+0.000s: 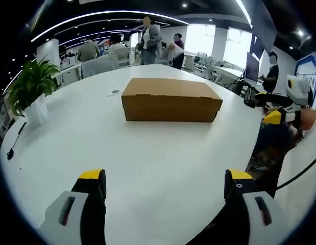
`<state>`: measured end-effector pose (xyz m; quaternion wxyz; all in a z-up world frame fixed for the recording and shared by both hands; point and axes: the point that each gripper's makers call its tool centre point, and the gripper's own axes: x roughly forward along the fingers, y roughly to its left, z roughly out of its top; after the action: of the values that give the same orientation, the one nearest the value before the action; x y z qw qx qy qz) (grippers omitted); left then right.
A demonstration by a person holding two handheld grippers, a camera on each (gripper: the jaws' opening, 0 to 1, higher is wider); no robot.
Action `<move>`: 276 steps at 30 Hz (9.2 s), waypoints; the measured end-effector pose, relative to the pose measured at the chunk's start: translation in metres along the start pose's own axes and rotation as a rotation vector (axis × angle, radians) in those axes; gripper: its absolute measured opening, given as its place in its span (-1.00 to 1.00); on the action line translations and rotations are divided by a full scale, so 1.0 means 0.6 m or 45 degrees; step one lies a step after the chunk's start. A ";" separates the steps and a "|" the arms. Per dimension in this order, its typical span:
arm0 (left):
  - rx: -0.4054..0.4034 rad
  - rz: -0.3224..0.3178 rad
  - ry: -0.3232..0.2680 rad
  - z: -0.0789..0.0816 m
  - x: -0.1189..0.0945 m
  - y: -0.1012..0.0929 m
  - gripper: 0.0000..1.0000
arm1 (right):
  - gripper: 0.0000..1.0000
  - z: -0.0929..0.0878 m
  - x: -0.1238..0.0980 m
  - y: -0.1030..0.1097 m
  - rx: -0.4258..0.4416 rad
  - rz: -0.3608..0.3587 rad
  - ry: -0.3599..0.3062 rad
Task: Operate the shoe box by opening the lid, removing the specified soft item, and placing it in the target area until the item is outside and the box remains undamaged.
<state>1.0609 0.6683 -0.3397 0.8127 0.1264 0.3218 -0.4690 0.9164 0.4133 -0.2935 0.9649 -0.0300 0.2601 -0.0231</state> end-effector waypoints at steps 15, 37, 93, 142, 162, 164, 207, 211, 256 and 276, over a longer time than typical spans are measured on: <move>-0.134 -0.076 -0.188 0.073 -0.002 0.005 0.98 | 0.87 0.061 0.000 -0.022 0.322 -0.008 -0.273; -0.023 -0.129 -0.383 0.129 0.011 0.047 0.99 | 0.91 0.089 0.017 -0.030 -0.057 -0.107 -0.275; 0.020 -0.094 -0.394 0.163 0.069 0.051 0.99 | 0.88 0.089 0.057 -0.016 -0.099 -0.099 -0.193; 0.351 -0.221 -0.097 0.232 0.195 0.080 0.99 | 0.91 0.096 0.153 -0.041 0.200 -0.054 -0.119; 0.257 -0.155 -0.076 0.246 0.213 0.105 0.99 | 0.79 0.092 0.151 -0.097 0.239 -0.181 -0.120; 0.275 -0.172 -0.127 0.262 0.217 0.098 0.99 | 0.81 0.108 0.156 -0.090 0.261 -0.166 -0.142; 0.202 -0.119 0.044 0.216 0.291 0.139 0.99 | 0.56 0.027 0.216 -0.057 0.255 -0.099 0.078; 0.217 -0.143 0.074 0.204 0.298 0.131 0.99 | 0.63 0.032 0.236 -0.053 0.177 -0.103 0.090; 0.454 -0.306 0.047 0.211 0.309 0.094 0.99 | 0.66 0.020 0.278 -0.034 0.293 -0.113 0.155; 0.427 -0.305 0.047 0.215 0.326 0.094 0.74 | 0.86 0.014 0.299 -0.020 0.195 -0.085 0.241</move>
<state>1.2299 0.4995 -0.3724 0.7128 0.2293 0.2666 -0.6069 1.0753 0.3910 -0.3753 0.9342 0.0373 0.3462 -0.0777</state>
